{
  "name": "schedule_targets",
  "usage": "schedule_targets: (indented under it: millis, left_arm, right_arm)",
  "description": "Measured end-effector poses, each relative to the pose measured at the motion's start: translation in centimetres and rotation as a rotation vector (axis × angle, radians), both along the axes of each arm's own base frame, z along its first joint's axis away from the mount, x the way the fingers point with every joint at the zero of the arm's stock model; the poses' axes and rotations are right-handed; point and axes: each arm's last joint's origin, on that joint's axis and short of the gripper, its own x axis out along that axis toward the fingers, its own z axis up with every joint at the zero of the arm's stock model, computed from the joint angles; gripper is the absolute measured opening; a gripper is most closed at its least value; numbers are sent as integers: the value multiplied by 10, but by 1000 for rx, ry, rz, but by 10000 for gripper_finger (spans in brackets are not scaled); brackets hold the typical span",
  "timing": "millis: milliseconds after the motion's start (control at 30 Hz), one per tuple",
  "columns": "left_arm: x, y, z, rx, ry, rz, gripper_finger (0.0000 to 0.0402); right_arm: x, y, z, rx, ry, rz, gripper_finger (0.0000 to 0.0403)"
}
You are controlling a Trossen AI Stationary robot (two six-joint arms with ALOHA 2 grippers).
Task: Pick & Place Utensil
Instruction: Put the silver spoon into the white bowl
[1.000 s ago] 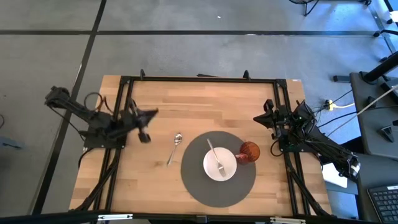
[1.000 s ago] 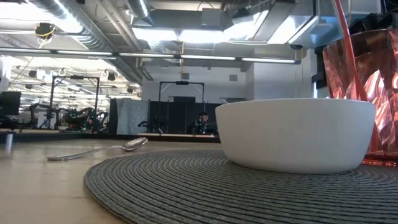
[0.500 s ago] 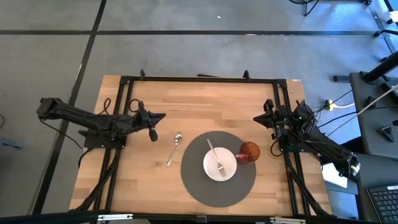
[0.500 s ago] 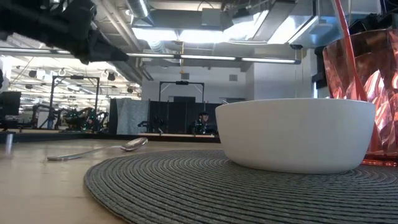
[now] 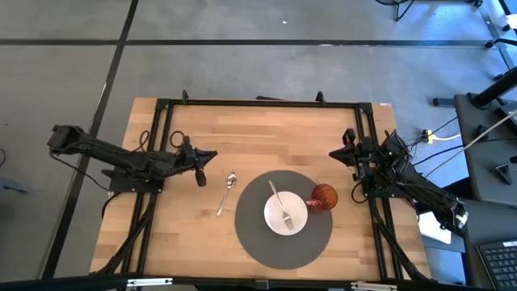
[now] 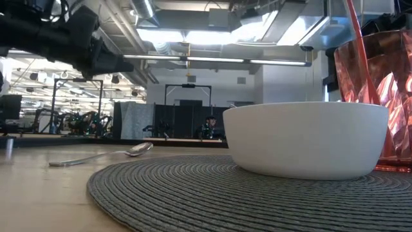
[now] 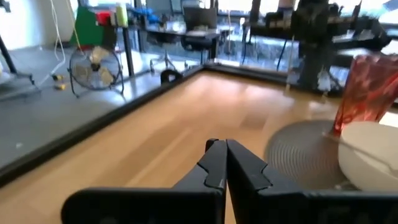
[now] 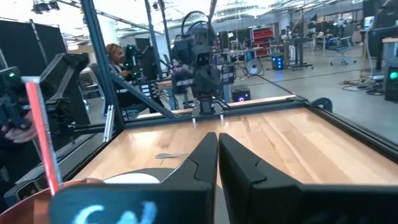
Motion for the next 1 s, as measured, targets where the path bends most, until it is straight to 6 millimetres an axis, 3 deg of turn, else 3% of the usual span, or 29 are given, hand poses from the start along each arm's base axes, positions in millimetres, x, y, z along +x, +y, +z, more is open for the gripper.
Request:
schedule_targets:
  millis: [233, 500, 667, 1000]
  left_arm:
    - [13, -5, -18, -75, 108, -50, 3]
    - [51, -32, -11, -127, 201, -124, 2]
    - [71, -49, -11, -223, 232, -80, 2]
    - [83, -78, -38, -409, 455, -15, 3]
  right_arm:
    - [0, -1, 0, 4, -2, -25, 16]
    - [0, -1, -1, 13, 6, -23, 16]
    - [0, -1, -1, 13, 6, -23, 17]
    - [0, -1, -2, 19, 18, -24, 17]
